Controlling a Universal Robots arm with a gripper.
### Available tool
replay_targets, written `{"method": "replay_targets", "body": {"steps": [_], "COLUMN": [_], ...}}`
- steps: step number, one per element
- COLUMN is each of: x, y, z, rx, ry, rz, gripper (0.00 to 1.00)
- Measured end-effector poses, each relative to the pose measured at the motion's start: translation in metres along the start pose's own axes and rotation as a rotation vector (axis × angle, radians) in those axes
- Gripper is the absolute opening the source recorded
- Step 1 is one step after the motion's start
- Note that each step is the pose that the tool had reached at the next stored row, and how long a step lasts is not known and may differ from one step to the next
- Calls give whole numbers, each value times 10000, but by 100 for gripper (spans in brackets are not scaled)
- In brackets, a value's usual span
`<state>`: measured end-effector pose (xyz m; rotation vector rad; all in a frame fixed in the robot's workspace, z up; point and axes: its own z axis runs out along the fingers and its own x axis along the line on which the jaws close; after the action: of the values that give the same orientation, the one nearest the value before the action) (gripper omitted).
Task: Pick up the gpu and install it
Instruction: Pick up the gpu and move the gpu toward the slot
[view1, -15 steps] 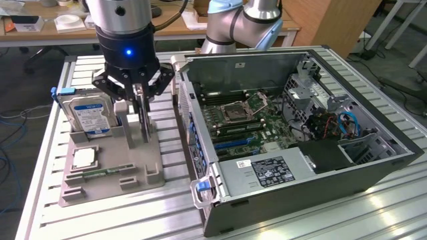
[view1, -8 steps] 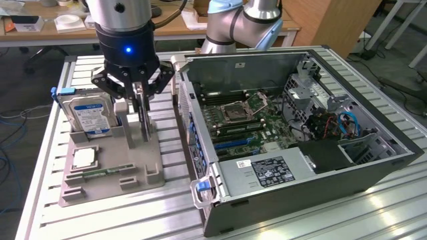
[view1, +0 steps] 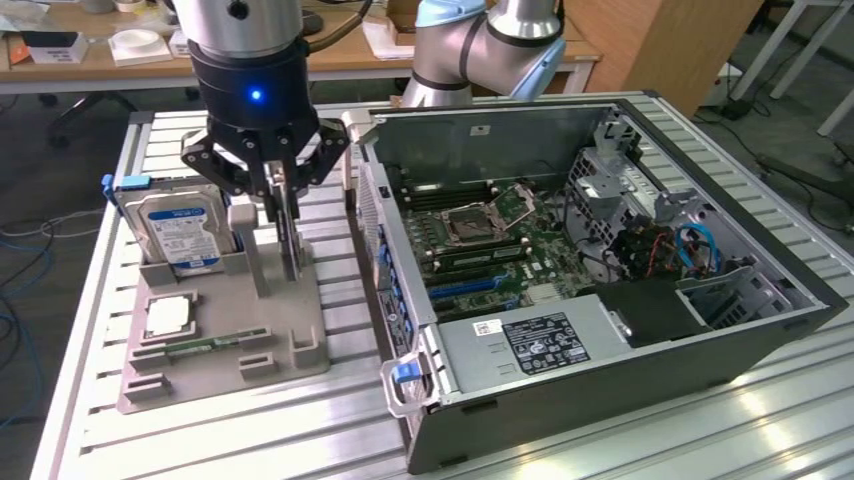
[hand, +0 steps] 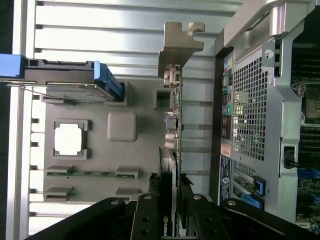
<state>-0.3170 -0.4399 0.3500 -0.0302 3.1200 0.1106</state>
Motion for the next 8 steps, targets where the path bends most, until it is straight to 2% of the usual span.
{"method": "replay_targets", "body": {"steps": [8], "x": [-1], "y": [2], "z": [-33], "rx": [0], "ry": [1], "rz": [-14], "gripper": [26]}}
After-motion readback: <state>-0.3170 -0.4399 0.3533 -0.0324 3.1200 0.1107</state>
